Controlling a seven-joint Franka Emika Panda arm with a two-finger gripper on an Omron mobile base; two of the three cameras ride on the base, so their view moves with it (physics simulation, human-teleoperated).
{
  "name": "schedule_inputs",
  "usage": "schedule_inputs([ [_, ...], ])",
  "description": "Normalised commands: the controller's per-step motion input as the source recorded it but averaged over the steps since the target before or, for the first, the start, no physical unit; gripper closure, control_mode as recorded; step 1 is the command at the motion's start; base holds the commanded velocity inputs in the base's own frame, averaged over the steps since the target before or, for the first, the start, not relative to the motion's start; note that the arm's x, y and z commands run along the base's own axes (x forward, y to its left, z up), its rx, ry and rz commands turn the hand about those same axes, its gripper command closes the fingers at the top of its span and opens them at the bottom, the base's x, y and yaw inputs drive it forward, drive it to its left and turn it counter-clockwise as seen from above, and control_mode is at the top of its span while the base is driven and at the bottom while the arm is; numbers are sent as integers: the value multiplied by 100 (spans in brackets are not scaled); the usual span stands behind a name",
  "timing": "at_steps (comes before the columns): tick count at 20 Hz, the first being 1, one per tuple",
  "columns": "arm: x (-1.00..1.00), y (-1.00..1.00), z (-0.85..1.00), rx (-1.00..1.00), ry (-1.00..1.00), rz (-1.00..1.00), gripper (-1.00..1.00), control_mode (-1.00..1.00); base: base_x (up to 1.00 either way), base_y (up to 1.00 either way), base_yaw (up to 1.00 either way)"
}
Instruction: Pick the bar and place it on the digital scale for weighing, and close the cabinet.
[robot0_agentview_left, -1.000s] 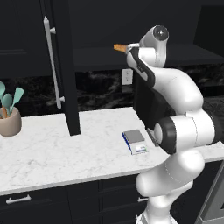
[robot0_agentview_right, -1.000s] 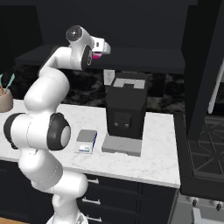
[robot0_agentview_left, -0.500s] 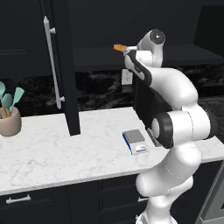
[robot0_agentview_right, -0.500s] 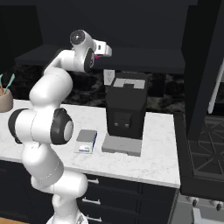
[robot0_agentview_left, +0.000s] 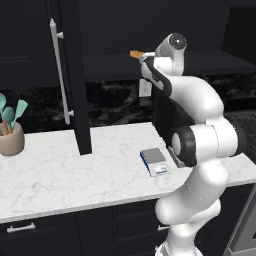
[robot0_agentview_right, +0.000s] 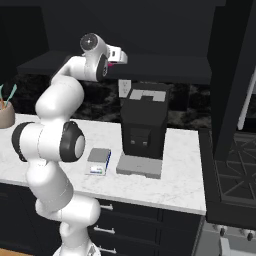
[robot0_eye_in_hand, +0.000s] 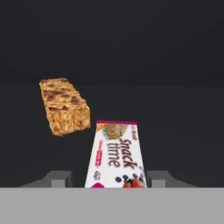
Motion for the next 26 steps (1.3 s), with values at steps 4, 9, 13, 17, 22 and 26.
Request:
schedule_inputs([
  [4,0,3,-34,0,0,0,100,-100,0,0,0],
  [9,-24,-12,-6,0,0,-2,100,-100,0,0,0],
  [13,-78,-9,0,0,-1,-3,100,-100,0,0,0],
  [17,-100,0,3,0,-13,0,100,-100,0,0,0],
  [22,-100,-7,25,0,-3,0,100,-100,0,0,0],
  [26,-100,-18,31,0,11,0,100,-100,0,0,0],
])
